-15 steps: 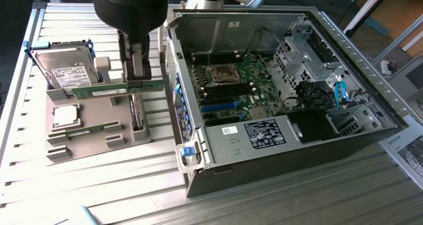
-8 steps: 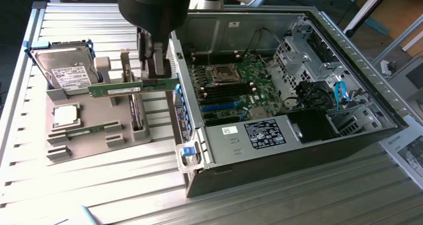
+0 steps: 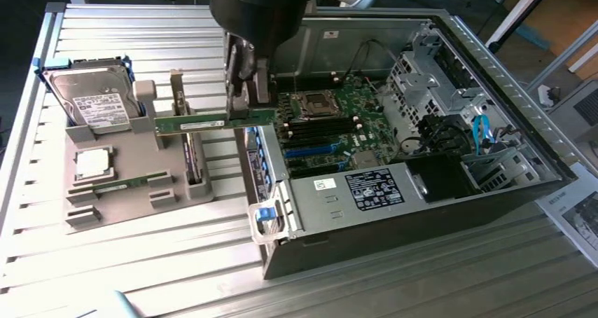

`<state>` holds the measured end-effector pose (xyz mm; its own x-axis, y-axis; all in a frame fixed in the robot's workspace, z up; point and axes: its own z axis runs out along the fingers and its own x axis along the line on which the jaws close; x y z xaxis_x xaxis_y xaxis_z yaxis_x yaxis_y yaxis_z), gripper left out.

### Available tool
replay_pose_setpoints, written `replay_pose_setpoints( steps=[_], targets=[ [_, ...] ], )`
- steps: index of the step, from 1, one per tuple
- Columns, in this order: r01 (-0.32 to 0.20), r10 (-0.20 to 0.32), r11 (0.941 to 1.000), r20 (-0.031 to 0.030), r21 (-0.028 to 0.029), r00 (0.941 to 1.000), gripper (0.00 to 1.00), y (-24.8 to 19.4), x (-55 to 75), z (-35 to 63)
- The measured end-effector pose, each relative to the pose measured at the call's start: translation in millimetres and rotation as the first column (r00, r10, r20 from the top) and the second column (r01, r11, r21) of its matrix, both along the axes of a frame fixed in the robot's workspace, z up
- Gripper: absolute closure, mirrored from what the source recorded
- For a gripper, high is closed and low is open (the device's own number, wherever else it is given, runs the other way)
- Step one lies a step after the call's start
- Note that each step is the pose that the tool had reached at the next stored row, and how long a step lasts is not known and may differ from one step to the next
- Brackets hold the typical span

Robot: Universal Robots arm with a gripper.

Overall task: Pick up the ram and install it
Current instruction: 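Pick up the ram and move it above insertion slot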

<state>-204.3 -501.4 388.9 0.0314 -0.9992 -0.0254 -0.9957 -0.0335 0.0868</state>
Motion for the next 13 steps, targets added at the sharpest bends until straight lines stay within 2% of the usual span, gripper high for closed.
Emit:
replay_pose_setpoints(
  steps=[5,7,8,10,12,13],
  targets=[
    [0.000,0.000,1.0000,-0.0011,-0.0003,1.0000,0.88,0.0,2.8,0.0],
    [0.000,0.000,1.0000,0.0002,0.0003,1.0000,0.88,0.0,2.8,0.1],
    [0.000,0.000,1.0000,0.0043,0.0013,1.0000,0.88,0.0,2.5,0.0],
    [0.000,0.000,1.0000,0.0185,0.0038,0.9998,0.88,0.0,1.5,0.0],
    [-0.001,0.001,1.0000,0.0405,0.0068,0.9992,0.88,0.0,0.0,0.1],
    [-0.001,0.001,1.0000,0.0461,0.0076,0.9989,0.88,0.0,-0.2,0.1]
  ],
)
